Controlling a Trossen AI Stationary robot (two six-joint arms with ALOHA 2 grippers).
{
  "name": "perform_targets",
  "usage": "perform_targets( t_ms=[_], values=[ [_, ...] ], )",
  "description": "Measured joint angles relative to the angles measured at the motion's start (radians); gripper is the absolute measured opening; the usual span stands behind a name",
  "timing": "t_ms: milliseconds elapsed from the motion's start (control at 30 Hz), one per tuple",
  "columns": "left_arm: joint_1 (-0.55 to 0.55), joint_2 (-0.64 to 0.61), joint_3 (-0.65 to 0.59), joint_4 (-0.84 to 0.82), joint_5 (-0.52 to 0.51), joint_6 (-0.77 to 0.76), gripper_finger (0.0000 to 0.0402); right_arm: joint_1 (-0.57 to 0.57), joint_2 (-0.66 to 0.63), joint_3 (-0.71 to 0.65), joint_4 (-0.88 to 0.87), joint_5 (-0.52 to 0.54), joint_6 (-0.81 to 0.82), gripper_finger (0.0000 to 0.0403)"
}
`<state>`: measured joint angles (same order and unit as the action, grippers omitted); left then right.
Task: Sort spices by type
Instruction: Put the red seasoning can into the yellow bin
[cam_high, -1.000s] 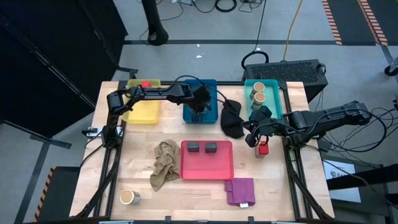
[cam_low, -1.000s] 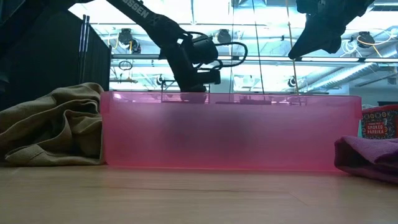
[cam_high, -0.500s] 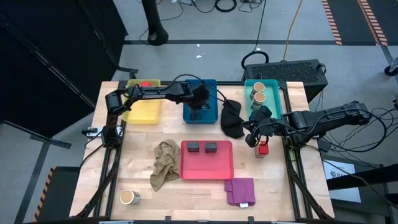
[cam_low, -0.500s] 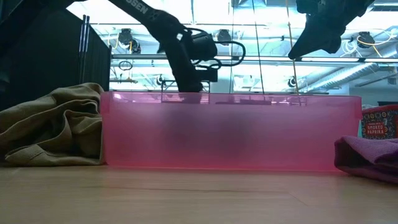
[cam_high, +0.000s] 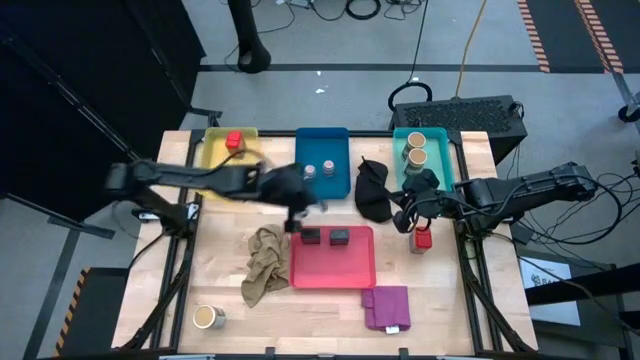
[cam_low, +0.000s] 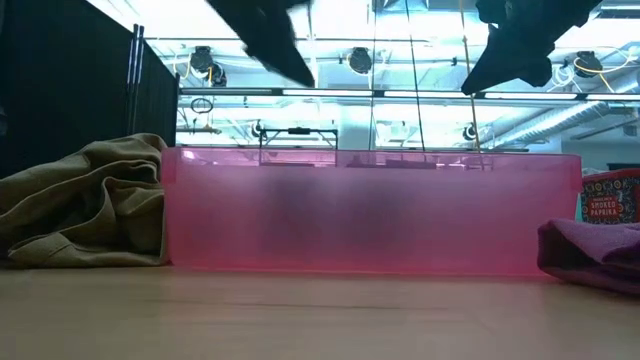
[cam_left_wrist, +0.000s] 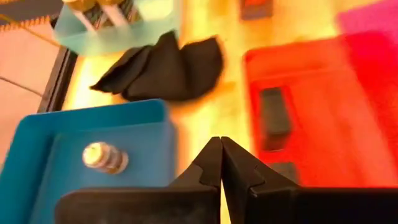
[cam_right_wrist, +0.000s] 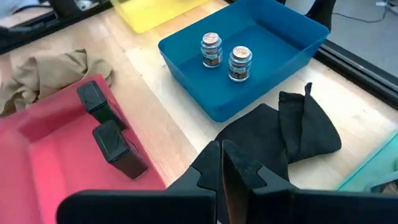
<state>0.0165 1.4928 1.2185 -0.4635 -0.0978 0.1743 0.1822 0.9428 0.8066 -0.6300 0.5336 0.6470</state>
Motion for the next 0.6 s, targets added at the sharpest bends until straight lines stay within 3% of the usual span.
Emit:
perform_targets(
  t_ms=[100, 267, 467, 600],
  values=[
    [-0.115, -0.120, -0.111, 0.056, -0.069, -0.096, 0.0006, 0.001, 0.008, 0.000, 0.000, 0.030, 0.048, 0.0000],
    [-0.325, -0.246, -0.215, 0.055, -0.288, -0.258, 0.0006, 0.001, 0.057, 0.000, 0.012, 0.046, 0.124, 0.0000],
    [-0.500, -0.284, -0.229, -0.003, -0.421, -0.368, 0.0006, 0.005, 0.142, 0.000, 0.138, 0.048, 0.177, 0.0000],
    [-0.563, -0.287, -0.229, -0.032, -0.484, -0.372, 0.0006, 0.034, 0.190, 0.003, 0.230, -0.014, 0.208, 0.0000]
  ],
)
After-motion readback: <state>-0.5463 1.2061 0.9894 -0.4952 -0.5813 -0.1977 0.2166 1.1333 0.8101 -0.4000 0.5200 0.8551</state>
